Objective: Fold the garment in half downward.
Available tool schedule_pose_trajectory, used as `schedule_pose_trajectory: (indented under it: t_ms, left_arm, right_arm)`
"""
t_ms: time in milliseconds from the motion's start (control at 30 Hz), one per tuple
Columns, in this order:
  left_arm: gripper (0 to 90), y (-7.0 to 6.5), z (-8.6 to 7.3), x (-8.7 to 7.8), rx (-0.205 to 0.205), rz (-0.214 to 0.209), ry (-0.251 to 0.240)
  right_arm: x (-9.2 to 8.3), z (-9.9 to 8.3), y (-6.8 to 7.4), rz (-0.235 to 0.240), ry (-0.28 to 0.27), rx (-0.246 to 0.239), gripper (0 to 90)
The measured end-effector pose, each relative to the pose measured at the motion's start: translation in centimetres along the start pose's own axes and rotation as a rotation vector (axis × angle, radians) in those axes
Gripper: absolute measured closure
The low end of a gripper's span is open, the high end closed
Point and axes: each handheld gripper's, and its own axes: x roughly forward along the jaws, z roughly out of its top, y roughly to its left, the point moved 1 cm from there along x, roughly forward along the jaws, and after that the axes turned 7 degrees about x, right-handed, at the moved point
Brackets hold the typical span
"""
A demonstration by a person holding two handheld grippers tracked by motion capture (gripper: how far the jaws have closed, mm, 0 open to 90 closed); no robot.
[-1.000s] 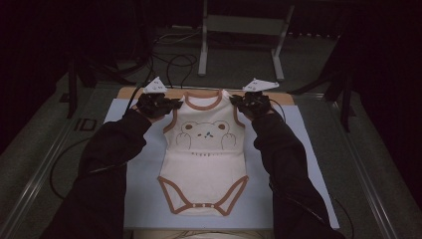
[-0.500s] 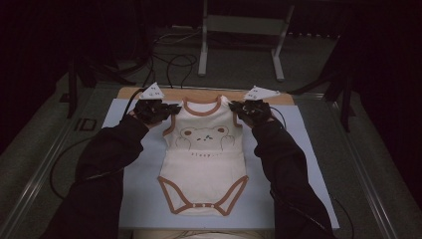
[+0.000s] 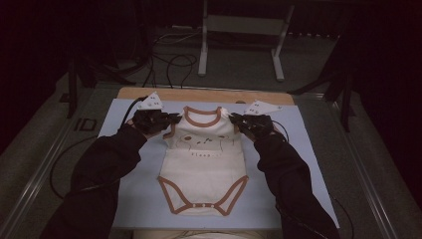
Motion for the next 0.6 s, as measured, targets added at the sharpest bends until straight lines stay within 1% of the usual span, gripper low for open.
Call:
schedule_pose_trajectory:
  t_ms: [167, 233, 367, 433, 500, 600]
  left_arm:
    - [87.6, -0.9, -0.5, -0.4, 0.003, -0.014, -0.001]
    - [87.6, -1.3, -0.7, -0.6, 0.009, -0.017, 0.004]
    - [87.6, -2.2, -1.1, -0.9, 0.009, -0.029, -0.003]
    - [87.6, -2.6, -1.3, -1.0, 0.011, -0.031, 0.004]
    - [87.6, -3.1, -1.6, -1.1, 0.007, -0.043, 0.000]
    - [87.6, -3.9, -2.1, -1.2, 0.015, -0.050, 0.006]
  right_arm:
    - [-0.7, -0.7, 0.6, 0.013, -0.014, 0.004, 83.0]
    - [-0.9, -1.0, 1.0, 0.017, -0.012, 0.000, 83.0]
    - [-1.4, -1.6, 1.7, 0.023, -0.017, -0.002, 83.0]
    - [-1.6, -1.9, 2.1, 0.031, -0.016, -0.005, 83.0]
    - [-1.7, -2.4, 2.4, 0.036, -0.009, -0.011, 83.0]
    - [-1.9, -3.2, 2.9, 0.039, -0.006, -0.005, 83.0]
